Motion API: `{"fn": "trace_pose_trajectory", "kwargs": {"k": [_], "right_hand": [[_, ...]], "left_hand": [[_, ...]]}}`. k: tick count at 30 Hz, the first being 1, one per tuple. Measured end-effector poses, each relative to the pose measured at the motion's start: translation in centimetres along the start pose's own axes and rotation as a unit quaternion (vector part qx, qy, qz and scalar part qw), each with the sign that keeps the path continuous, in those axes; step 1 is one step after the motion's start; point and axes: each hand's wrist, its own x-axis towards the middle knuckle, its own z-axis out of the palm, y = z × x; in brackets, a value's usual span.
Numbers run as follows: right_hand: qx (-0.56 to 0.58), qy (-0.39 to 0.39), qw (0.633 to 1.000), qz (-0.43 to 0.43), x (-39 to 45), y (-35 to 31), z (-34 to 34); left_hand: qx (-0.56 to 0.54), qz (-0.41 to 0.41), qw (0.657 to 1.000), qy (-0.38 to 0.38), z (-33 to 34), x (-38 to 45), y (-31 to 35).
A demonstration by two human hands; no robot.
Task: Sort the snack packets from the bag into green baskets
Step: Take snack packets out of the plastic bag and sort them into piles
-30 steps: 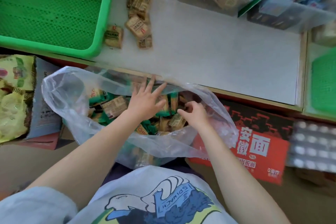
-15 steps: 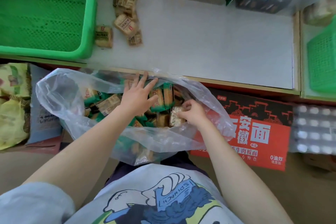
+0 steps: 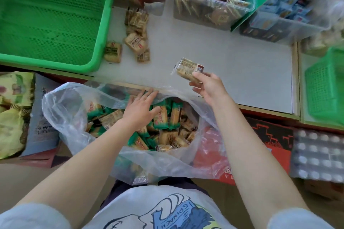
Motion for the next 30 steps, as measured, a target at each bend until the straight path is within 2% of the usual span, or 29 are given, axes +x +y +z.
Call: {"fn": "trace_pose_trajectory", "kwargs": {"k": [7,11,13,17,19,23,26,28,30], "right_hand": [[-0.159,0.016,0.985,0.06,6.7,2.0,5.3],[-0.258,0.064,0.963,0.043,7.9,2.5,6.5],[-0.281,0.036,0.959,0.024,7.9,2.2,7.4],[-0.324,-0.109,0.94,0.014,6.9,1.7,10.2],[-0.329,-0.13,0.935,0.011,6.2,1.7,11.0],[-0.239,-0.074,0.965,-0.077,3.0,1.1,8.4],[-0.17,-0.131,0.973,-0.084,-1.5,1.6,4.2],[-0.214,-0.153,0.964,-0.034,-3.5,3.6,1.7],[-0.311,-0.152,0.938,0.014,-4.5,6.6,-0.1]], "left_hand": [[-0.026,0.015,1.0,0.006,-0.3,0.0,-0.3],[-0.04,0.013,0.999,0.015,-0.3,-0.2,-0.3],[-0.044,0.009,0.999,0.021,-0.3,-0.2,-0.3],[-0.037,0.003,0.999,0.018,-0.2,-0.1,-0.1],[-0.035,-0.002,0.999,0.018,-0.2,-0.1,-0.1],[-0.019,-0.004,1.0,0.018,-0.1,0.0,0.1],[-0.01,-0.006,1.0,0.016,0.2,0.0,0.0],[0.004,-0.002,1.0,0.016,0.5,0.0,0.2],[0.019,0.0,1.0,0.008,0.7,0.1,0.7]]}}
